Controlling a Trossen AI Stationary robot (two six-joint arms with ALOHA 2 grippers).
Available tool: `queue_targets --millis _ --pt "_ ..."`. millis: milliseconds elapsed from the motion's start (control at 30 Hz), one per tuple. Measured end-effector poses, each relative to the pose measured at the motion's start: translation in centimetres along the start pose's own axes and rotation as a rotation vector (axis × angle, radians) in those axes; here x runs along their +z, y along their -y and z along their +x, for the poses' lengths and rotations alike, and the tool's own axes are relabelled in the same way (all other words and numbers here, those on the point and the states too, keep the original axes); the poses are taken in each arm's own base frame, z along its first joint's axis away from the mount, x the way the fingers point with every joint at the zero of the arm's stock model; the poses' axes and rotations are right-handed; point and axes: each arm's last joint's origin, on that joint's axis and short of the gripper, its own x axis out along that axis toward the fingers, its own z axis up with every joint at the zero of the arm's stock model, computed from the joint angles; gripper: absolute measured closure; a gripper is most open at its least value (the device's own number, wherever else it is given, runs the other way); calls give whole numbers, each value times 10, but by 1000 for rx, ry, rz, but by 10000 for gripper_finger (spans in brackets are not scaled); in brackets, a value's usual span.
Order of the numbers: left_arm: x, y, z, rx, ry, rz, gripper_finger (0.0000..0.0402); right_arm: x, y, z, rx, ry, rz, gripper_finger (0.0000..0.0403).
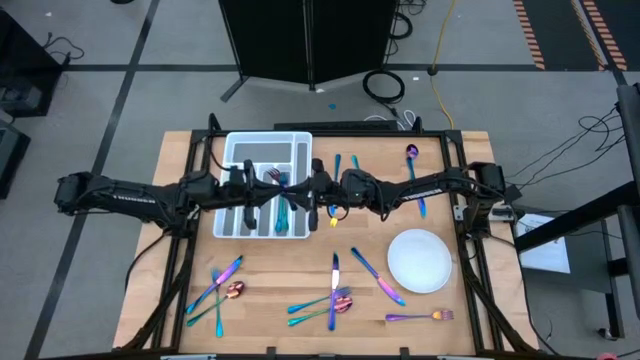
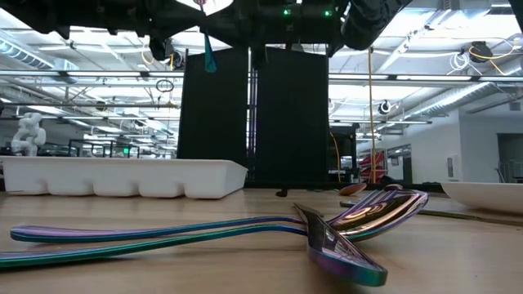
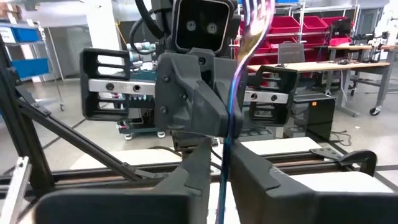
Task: Sort silverware
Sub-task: Put the iridescent fork into the white silverware tray
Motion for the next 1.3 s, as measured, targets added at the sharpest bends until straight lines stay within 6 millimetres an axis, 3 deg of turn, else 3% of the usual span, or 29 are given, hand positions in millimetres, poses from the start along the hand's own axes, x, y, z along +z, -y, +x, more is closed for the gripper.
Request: queue_targets --millis 100,267,400,567,767,1033,1300 --pt "0 0 0 0 0 3 402 0 0 0 0 0 -7 397" --pt "0 0 0 -6 1 33 389 1 0 0 -3 8 7 401" --pt "0 0 -2 5 -10 91 351 2 2 0 -4 14 32 402" --pt "6 -5 -11 162 3 172 292 3 3 0 -5 29 66 402" --pt "8 -9 -36 240 -85 184 251 5 8 0 -80 81 270 403" --pt "-12 -14 -62 272 -181 125 250 -37 21 13 -287 79 626 403" --pt "-12 -16 -71 284 -106 150 250 -84 19 50 -304 52 866 403"
